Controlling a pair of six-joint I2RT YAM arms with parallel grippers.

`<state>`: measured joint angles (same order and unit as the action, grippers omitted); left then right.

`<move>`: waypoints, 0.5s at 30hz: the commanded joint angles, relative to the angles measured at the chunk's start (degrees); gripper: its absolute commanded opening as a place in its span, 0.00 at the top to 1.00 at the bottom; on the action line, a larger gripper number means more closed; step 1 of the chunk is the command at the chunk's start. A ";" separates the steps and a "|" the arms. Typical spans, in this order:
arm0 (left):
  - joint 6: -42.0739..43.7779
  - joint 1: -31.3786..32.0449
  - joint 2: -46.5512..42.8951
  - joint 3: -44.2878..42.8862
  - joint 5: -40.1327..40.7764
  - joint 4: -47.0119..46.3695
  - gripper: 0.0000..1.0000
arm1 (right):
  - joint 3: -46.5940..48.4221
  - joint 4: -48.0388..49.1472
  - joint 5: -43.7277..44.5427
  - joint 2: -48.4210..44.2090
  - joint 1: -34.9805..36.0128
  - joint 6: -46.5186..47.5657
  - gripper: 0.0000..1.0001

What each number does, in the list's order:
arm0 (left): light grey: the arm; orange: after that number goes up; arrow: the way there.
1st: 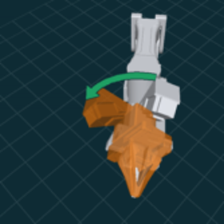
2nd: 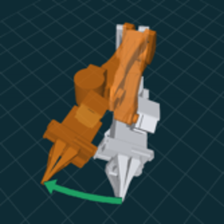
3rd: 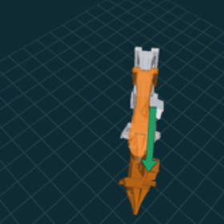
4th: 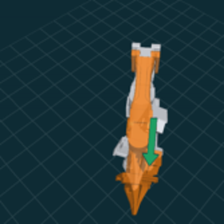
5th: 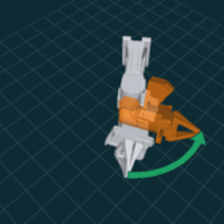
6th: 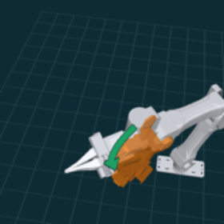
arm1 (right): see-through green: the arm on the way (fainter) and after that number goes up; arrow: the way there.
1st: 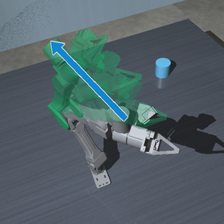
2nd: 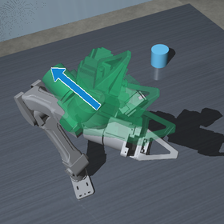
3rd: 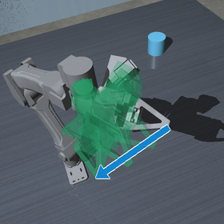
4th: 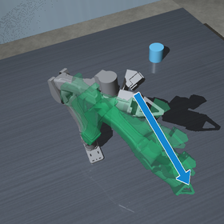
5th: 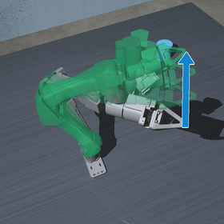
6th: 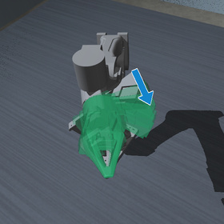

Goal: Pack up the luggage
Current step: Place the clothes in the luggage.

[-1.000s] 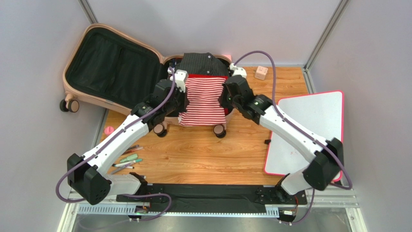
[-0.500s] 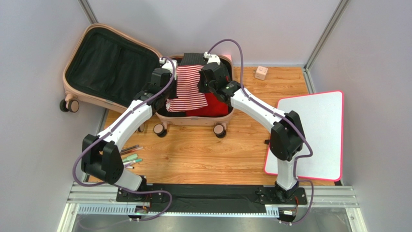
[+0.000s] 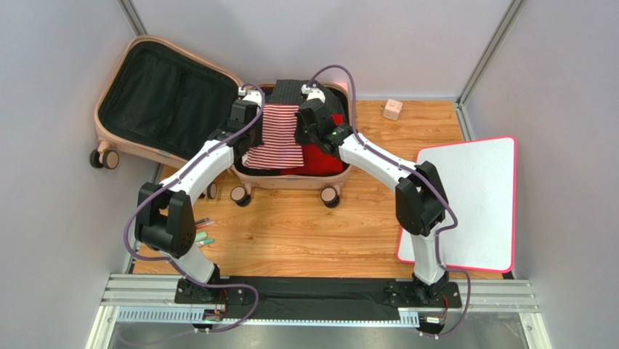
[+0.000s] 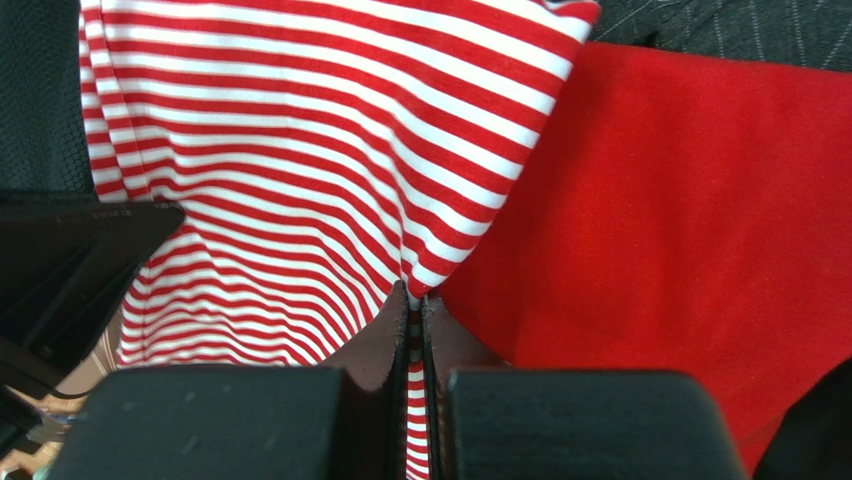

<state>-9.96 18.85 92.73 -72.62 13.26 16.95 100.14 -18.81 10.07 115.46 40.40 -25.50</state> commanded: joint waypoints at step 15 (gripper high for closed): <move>-4.81 -5.93 -7.54 -10.61 -2.01 9.49 0.09 | 4.10 -2.19 -2.59 -6.03 -0.15 2.38 0.19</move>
<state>-14.00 13.65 92.58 -80.16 12.21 23.57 101.51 -20.67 8.10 115.04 40.40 -24.64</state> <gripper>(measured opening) 0.905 0.809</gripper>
